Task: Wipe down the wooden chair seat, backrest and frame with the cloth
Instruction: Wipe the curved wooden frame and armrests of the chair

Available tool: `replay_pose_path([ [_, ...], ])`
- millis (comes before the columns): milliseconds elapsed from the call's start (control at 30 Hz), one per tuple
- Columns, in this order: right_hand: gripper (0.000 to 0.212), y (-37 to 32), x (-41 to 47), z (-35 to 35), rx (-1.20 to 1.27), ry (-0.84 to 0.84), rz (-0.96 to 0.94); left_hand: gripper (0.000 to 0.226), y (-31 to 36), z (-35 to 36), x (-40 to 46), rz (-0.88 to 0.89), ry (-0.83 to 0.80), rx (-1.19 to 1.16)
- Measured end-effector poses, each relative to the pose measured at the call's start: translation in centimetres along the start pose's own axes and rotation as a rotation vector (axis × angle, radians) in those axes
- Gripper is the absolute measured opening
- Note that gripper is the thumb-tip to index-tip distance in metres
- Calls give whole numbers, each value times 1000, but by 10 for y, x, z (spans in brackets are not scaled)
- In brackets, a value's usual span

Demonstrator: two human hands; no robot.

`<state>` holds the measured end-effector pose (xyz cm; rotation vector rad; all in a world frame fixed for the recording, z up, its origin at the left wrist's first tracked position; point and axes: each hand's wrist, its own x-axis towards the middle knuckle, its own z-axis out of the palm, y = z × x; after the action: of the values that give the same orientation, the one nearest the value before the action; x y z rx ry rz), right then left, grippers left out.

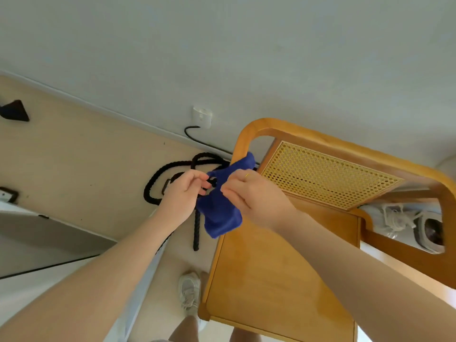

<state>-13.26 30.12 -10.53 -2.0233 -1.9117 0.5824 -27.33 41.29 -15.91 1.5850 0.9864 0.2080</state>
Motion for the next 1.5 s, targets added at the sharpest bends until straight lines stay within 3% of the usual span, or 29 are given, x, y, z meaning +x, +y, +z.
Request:
replay_pose_path([
  [67, 39, 19, 7, 6, -229, 27, -38, 26, -2, 3, -1, -15, 15, -16],
  [200, 73, 38, 13, 27, -491, -327, -229, 22, -8, 6, -3, -31, 53, -26],
  [367, 71, 55, 33, 28, -521, -315, -391, 22, -12, 9, -7, -62, 182, -58],
  [433, 68, 60, 48, 20, -485, -211, -256, 21, -10, 10, -8, -46, 241, -39],
  [533, 53, 64, 78, 9, -445, -112, 142, 22, -4, 14, -7, -23, 317, 3],
  [600, 45, 63, 95, 6, -431, -63, 282, 22, 1, 16, -6, -3, 358, 43],
  [633, 43, 60, 96, 7, -436, -8, 247, 22, 2, 18, -5, 9, 372, 54],
  [700, 37, 54, 86, 9, -383, 57, -62, 19, 4, 19, -3, 18, 371, 39],
  [800, 42, 58, 57, 11, -326, -203, -433, 20, 6, 19, 0, 16, 278, 17],
  [900, 52, 76, 56, 2, -359, -355, -477, 18, 13, 22, 5, 9, 129, 119],
  [1000, 66, 97, 75, -9, -350, -359, -417, 19, 23, 28, 13, 38, 24, 235],
  [1167, 66, 129, 95, -34, -471, -183, -46, 70, 43, 40, 33, -5, -21, 539],
  [1300, 63, 114, 93, -13, -590, -77, 167, 49, 52, 56, 46, 25, -3, 889],
  [1433, 54, 125, 84, -14, -637, 3, 44, 38, 57, 61, 51, 4, 0, 975],
  [1500, 51, 137, 79, -18, -606, 40, 108, 38, 60, 62, 52, -15, -5, 1046],
])
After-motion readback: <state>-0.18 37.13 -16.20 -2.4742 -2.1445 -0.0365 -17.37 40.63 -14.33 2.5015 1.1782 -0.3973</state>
